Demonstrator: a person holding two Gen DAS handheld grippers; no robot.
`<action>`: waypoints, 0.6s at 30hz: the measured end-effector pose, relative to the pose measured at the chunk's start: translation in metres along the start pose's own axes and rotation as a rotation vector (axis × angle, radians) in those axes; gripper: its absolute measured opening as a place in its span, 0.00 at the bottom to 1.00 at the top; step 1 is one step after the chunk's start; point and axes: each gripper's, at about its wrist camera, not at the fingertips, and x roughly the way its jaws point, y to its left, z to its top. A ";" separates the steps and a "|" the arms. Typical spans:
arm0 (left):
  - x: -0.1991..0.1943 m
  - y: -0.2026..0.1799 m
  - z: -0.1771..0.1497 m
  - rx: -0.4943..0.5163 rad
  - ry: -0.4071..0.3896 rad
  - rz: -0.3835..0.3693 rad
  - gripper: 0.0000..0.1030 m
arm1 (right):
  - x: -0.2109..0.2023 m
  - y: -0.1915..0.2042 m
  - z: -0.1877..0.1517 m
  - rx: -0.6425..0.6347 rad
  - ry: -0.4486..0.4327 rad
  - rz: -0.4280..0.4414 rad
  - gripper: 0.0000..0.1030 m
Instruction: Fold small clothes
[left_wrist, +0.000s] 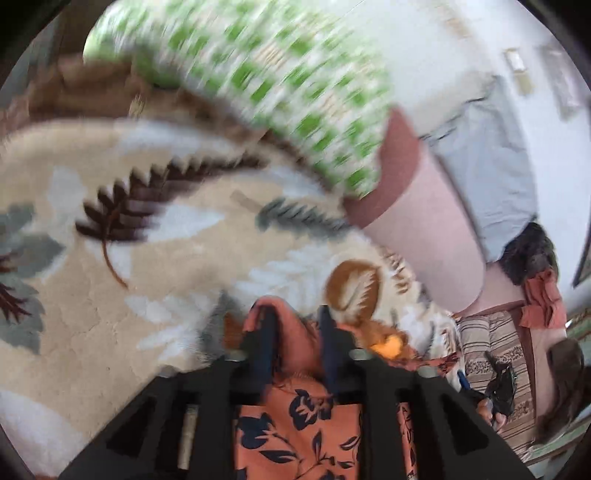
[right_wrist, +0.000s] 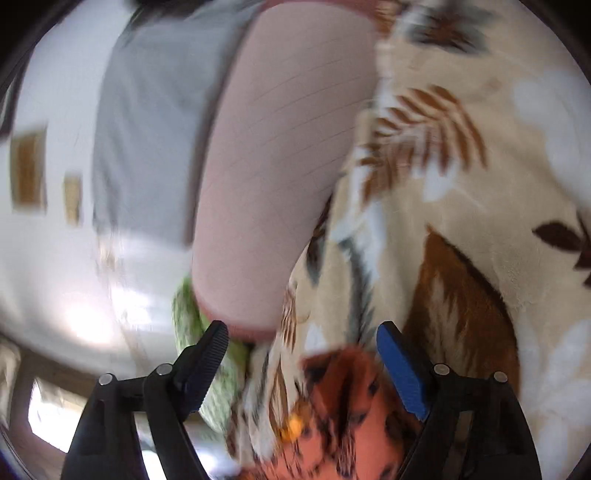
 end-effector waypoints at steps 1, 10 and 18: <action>-0.012 -0.006 -0.003 0.026 -0.074 0.013 0.78 | -0.003 0.015 -0.008 -0.085 0.034 -0.056 0.81; -0.040 -0.053 -0.085 0.087 -0.108 0.170 0.82 | 0.062 0.074 -0.190 -0.671 0.503 -0.365 0.37; 0.016 -0.061 -0.135 0.184 -0.030 0.308 0.82 | 0.174 0.113 -0.222 -0.876 0.456 -0.509 0.38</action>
